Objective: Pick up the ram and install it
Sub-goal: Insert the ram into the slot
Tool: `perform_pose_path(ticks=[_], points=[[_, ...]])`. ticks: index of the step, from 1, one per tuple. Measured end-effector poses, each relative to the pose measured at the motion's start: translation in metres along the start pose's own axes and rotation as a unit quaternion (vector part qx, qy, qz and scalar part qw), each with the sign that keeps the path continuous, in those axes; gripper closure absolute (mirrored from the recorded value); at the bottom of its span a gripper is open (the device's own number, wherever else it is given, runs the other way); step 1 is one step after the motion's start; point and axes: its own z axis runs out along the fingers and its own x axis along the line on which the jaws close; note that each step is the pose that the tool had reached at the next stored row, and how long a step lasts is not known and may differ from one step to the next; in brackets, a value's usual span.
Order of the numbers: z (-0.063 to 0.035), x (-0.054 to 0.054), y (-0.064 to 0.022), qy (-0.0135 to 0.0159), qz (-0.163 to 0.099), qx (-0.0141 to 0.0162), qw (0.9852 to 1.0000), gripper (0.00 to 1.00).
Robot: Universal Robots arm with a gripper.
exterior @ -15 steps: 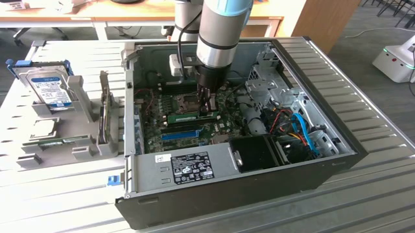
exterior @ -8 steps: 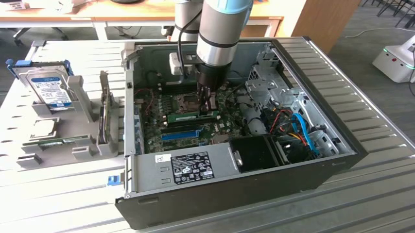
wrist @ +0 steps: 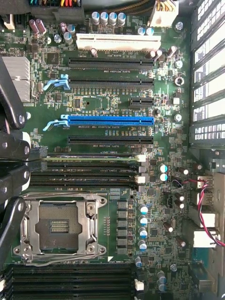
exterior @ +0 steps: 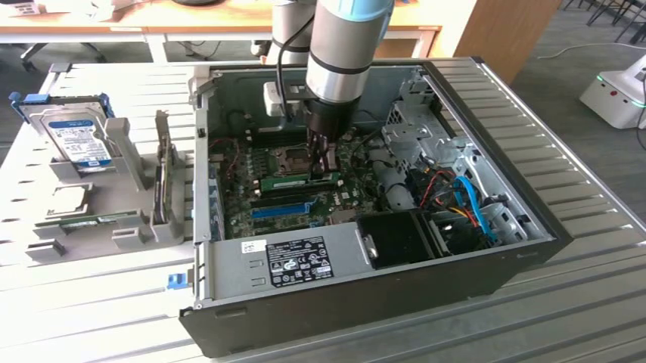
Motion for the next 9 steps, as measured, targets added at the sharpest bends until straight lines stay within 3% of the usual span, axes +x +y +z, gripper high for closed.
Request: perform_pose_path(ticks=[9], points=[[0.0002, -0.0001, -0.0009, 0.0, 0.0, 0.0, 1.0, 0.88]])
